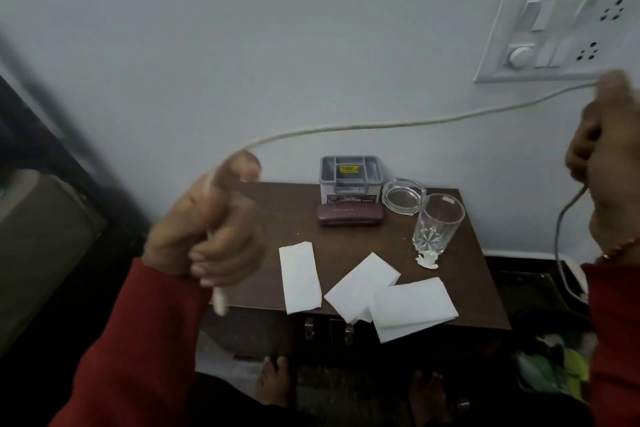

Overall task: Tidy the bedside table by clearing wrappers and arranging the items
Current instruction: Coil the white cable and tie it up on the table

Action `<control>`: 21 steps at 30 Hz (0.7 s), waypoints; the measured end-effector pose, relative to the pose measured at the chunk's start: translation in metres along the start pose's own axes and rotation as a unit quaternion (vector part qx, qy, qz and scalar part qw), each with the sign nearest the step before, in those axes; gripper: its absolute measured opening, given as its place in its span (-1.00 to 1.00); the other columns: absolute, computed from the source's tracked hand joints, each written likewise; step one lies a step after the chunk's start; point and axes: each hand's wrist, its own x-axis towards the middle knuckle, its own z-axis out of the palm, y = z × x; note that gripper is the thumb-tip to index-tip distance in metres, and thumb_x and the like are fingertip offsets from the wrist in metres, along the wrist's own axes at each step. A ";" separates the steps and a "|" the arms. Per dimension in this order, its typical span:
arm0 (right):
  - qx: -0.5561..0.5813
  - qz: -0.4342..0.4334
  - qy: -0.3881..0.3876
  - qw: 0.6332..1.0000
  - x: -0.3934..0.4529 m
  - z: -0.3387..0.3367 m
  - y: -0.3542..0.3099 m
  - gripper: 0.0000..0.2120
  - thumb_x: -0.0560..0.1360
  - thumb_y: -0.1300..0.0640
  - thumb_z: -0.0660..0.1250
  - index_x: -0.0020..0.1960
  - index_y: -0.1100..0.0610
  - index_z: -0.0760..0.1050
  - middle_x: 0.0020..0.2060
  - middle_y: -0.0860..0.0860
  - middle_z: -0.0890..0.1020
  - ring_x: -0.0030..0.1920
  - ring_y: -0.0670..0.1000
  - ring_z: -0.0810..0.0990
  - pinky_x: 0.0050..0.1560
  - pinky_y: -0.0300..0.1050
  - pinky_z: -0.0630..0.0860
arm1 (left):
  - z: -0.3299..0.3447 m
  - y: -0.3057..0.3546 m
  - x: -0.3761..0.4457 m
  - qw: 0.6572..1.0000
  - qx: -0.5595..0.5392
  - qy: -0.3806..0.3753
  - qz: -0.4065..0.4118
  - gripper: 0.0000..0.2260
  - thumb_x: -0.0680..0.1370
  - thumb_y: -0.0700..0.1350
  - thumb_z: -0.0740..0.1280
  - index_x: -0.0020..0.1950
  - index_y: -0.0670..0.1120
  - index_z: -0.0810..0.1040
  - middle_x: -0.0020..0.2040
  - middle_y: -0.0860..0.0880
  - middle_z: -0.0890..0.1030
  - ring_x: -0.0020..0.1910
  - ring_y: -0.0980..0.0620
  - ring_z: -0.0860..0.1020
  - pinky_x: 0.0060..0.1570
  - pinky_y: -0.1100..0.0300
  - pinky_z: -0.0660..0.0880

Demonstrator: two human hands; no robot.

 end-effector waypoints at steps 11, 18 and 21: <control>-0.314 -0.032 -0.499 0.807 -0.041 0.056 0.023 -0.85 0.51 -0.11 0.37 -0.16 -0.09 0.65 -0.31 -0.20 0.65 -0.22 -0.20 0.58 -0.14 -0.23 0.43 | -0.032 0.015 -0.006 0.889 -0.014 0.378 0.259 -0.89 0.72 -0.08 0.16 0.17 -0.06 0.44 -0.11 0.09 0.51 -0.44 0.14 0.28 -0.44 0.28 0.24; -0.060 -0.013 -0.649 0.759 -0.074 0.067 -0.022 -0.83 0.58 0.02 0.32 0.08 0.01 0.66 -0.29 0.17 0.61 -0.34 0.22 0.48 -0.31 0.20 0.47 | -0.054 -0.032 -0.003 0.595 0.625 0.504 0.032 -0.77 0.72 -0.11 0.17 0.35 0.13 0.38 -0.16 0.04 0.52 -0.36 0.13 0.44 -0.27 0.19 0.47; -0.026 -0.101 -0.491 0.865 -0.069 0.067 -0.028 -0.81 0.60 0.18 0.28 -0.02 0.17 0.68 -0.46 -0.15 0.56 -0.46 -0.21 0.45 -0.37 -0.36 0.35 | -0.038 -0.051 0.006 0.708 0.520 0.395 -0.269 -0.48 0.62 0.33 0.00 -0.10 0.02 0.59 -0.39 0.09 0.45 -0.45 0.11 0.39 -0.45 0.21 0.28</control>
